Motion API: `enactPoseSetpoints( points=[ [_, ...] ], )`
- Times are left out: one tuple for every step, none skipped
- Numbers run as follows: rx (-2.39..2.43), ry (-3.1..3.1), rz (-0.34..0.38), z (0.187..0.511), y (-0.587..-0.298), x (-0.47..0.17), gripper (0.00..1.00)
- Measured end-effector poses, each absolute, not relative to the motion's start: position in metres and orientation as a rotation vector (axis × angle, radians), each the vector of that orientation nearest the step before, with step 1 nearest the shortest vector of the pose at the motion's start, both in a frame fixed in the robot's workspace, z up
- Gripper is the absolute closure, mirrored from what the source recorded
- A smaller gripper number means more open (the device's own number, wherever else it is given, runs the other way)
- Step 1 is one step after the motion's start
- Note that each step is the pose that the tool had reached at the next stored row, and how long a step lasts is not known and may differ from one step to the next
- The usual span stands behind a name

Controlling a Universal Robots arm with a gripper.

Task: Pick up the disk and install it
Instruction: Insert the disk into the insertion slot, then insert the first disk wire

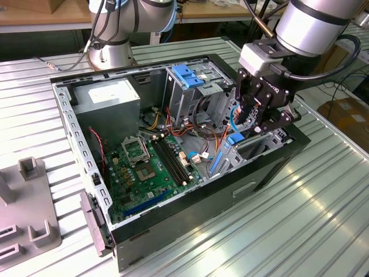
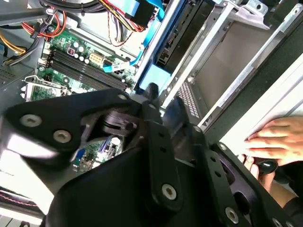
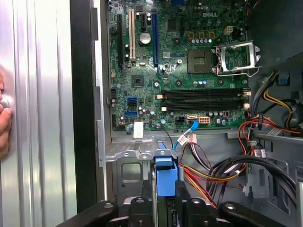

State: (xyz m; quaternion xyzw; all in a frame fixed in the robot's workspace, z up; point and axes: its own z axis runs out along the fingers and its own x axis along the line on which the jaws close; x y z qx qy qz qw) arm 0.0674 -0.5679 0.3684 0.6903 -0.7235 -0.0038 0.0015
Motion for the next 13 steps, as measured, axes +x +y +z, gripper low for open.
enactPoseSetpoints(
  points=[
    [2.199,-2.264,0.015,0.3660,-0.5688,0.0674,0.88],
    [2.212,-2.260,0.025,0.3652,-0.5689,0.0675,0.90],
    [2.212,-2.260,0.025,0.3652,-0.5689,0.0674,0.90],
    [2.212,-2.260,0.025,0.3651,-0.5689,0.0674,0.90],
    [2.212,-2.260,0.025,0.3652,-0.5689,0.0674,0.90],
    [2.212,-2.260,0.025,0.3652,-0.5689,0.0674,0.90],
    [2.212,-2.260,0.025,0.3651,-0.5689,0.0674,0.90],
    [2.212,-2.260,0.025,0.3651,-0.5689,0.0674,0.90],
    [2.212,-2.260,0.025,0.3651,-0.5689,0.0674,0.90],
    [2.212,-2.260,0.025,0.3651,-0.5689,0.0674,0.90],
    [2.212,-2.260,0.025,0.3651,-0.5689,0.0674,0.90],
    [2.212,-2.260,0.025,0.3651,-0.5689,0.0675,0.90],
    [2.212,-2.260,0.025,0.3651,-0.5689,0.0674,0.90]
  ],
)
